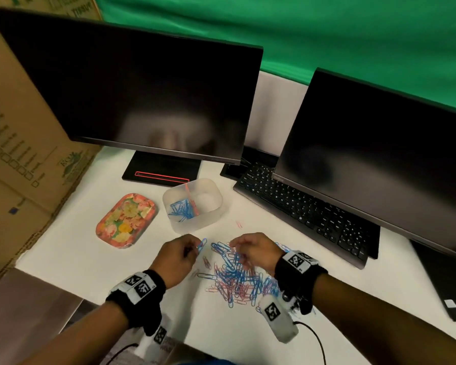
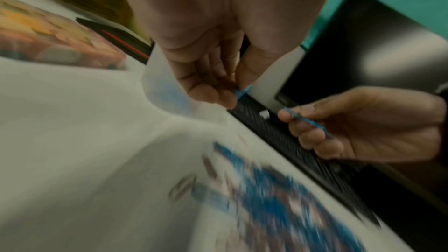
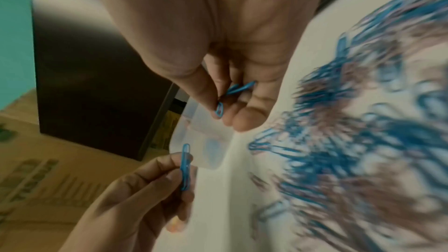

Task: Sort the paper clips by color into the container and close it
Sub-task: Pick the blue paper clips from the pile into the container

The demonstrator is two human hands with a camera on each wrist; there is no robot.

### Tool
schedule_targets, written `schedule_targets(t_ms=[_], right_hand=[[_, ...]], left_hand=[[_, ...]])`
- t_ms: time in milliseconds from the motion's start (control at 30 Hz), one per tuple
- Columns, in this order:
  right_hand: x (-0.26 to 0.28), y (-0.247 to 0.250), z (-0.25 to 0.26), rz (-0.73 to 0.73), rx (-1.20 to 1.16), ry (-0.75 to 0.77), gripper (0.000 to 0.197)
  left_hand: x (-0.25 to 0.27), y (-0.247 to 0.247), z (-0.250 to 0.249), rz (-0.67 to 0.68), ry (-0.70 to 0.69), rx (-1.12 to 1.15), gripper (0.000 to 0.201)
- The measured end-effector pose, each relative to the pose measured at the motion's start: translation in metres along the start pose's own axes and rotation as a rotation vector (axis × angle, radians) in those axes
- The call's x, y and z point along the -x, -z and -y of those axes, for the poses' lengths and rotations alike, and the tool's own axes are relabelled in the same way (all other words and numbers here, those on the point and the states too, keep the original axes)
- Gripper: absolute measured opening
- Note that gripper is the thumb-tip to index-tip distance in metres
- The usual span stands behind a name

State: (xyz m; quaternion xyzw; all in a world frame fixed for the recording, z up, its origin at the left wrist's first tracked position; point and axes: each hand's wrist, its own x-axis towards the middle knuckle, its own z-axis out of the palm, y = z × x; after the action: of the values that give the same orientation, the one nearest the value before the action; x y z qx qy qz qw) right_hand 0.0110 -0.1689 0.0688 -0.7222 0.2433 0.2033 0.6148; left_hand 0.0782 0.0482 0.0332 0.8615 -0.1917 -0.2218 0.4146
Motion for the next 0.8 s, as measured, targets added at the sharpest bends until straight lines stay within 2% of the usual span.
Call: schedule_targets(t_ms=[67, 167, 233, 300, 400, 500, 667, 733, 800], right_hand=[[-0.01, -0.005, 0.031, 0.069, -0.157, -0.031, 0.021], [-0.03, -0.02, 0.071, 0.074, -0.217, -0.046, 0.014], [-0.045, -0.033, 0.091, 0.044, -0.164, -0.065, 0.013], [-0.06, -0.046, 0.106, 0.04, -0.087, -0.07, 0.022], [-0.078, -0.06, 0.12, 0.009, 0.02, -0.09, 0.027], [-0.097, -0.065, 0.122, 0.016, 0.203, -0.068, 0.012], [-0.108, -0.067, 0.121, 0.026, 0.495, 0.1, 0.041], [-0.105, -0.068, 0.12, -0.028, 0.579, 0.165, 0.045], [-0.099, -0.066, 0.115, -0.046, 0.58, 0.236, 0.042]], left_hand=[[-0.019, 0.016, -0.007, -0.12, 0.096, 0.028, 0.013], [-0.05, 0.04, -0.013, -0.221, 0.213, 0.003, 0.02], [-0.067, 0.051, -0.014, -0.226, 0.274, -0.059, 0.021], [-0.077, 0.057, -0.015, -0.219, 0.32, -0.116, 0.02], [-0.084, 0.062, -0.013, -0.253, 0.365, -0.099, 0.02], [-0.081, 0.064, -0.012, -0.3, 0.339, -0.081, 0.021], [-0.06, 0.061, -0.008, -0.384, 0.208, -0.089, 0.013], [-0.047, 0.052, -0.005, -0.331, 0.104, -0.088, 0.012], [-0.034, 0.038, -0.002, -0.201, -0.012, -0.121, 0.012]])
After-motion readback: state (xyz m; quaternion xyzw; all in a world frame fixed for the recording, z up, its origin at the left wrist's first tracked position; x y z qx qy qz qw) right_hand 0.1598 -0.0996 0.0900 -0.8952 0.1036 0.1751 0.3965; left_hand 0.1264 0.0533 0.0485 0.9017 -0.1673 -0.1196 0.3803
